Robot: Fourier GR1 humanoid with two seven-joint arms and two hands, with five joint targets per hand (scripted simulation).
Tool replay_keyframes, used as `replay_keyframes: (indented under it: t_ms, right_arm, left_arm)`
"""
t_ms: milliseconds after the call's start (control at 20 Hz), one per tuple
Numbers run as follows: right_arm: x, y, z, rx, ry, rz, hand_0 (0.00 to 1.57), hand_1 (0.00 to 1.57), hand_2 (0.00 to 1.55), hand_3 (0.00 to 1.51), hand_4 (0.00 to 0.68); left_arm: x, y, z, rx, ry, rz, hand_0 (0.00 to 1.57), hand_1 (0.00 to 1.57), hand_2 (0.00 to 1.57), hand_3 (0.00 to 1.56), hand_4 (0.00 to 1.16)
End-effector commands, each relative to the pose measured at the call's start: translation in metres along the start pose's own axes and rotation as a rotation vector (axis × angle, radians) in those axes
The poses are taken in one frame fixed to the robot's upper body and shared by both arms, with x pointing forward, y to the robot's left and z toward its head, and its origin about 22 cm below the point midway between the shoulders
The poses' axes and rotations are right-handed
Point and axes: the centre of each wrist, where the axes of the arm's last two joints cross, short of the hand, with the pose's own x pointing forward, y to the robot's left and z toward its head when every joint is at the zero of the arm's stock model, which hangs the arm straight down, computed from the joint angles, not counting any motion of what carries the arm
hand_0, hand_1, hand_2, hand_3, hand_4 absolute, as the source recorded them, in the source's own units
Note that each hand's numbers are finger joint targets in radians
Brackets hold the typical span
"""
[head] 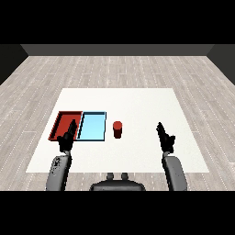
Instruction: Pick the red can and put it in the red box
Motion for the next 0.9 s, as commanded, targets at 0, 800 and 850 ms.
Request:
replay_keyframes:
  t_ms: [0,800,850]
  right_arm:
    - [0.002,0.004,0.002,0.006,-0.016,-0.007,0.0,0.0,0.0,0.0,0.0]
    - [0.012,0.023,0.001,0.115,-0.433,-0.14,0.0,0.0,0.0,0.0,0.0]
    - [0.006,0.017,0.019,0.112,-0.421,-0.115,0.0,0.0,0.0,0.0,0.0]
  left_arm:
    - [-0.001,-0.003,-0.001,-0.012,-0.003,0.008,0.0,0.0,0.0,0.0,0.0]
    - [-0.003,-0.039,-0.001,-0.039,-0.449,0.172,0.0,0.0,0.0,0.0,0.0]
    - [0.012,-0.022,0.003,-0.053,-0.458,0.172,0.0,0.0,0.0,0.0,0.0]
